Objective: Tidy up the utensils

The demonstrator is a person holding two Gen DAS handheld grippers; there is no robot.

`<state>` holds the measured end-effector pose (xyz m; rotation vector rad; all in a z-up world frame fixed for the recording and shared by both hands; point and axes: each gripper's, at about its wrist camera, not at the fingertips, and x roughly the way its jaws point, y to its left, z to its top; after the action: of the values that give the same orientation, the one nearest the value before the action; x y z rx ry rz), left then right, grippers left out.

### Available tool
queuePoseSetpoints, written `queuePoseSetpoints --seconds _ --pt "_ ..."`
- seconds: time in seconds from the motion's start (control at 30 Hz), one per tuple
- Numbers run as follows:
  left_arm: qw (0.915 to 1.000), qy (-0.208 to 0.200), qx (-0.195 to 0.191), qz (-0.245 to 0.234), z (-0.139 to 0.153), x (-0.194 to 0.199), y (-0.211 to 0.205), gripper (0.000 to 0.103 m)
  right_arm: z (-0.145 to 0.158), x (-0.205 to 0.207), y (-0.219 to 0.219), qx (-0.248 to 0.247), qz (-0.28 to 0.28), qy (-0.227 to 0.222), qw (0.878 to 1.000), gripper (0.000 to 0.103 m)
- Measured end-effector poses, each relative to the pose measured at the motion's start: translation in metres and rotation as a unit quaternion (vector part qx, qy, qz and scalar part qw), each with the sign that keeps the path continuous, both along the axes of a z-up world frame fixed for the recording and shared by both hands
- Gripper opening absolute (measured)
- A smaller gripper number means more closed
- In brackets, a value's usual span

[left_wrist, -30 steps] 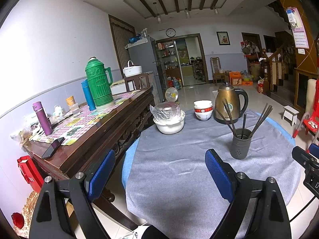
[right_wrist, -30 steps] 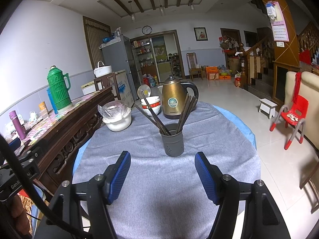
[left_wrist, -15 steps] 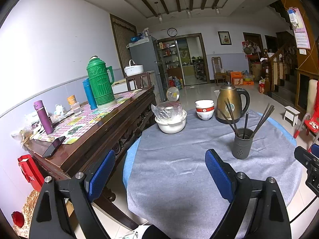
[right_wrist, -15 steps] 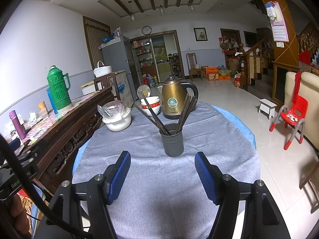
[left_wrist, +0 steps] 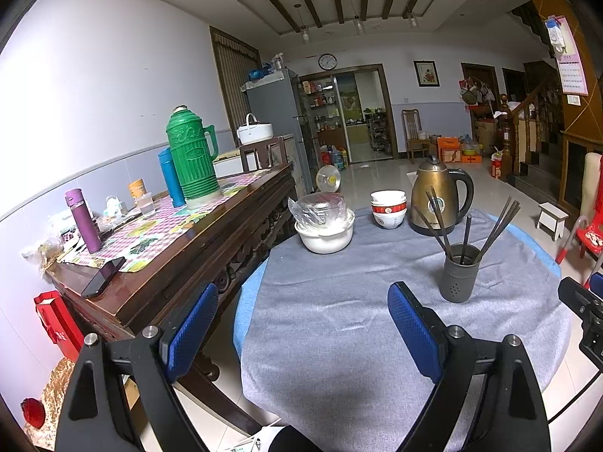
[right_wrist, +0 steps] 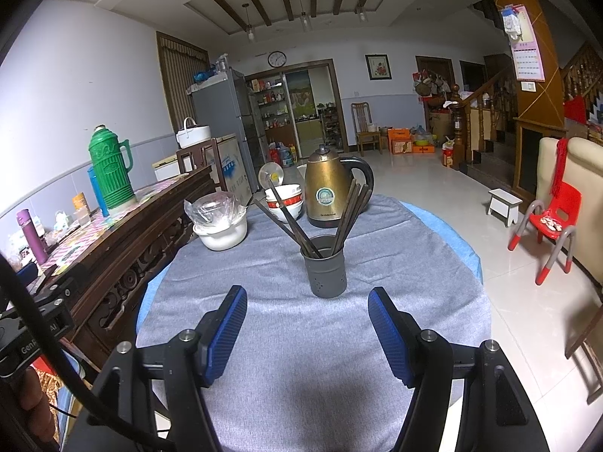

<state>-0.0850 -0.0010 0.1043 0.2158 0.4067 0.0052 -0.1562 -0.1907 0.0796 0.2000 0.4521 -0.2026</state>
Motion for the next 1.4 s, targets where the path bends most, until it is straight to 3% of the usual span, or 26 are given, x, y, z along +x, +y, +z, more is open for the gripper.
queuePoseSetpoints --seconds 1.4 --pt "1.0 -0.003 -0.002 0.009 0.0047 -0.0015 0.0009 0.092 0.0056 0.0 0.0013 -0.003 -0.002 0.0 1.0 0.07"
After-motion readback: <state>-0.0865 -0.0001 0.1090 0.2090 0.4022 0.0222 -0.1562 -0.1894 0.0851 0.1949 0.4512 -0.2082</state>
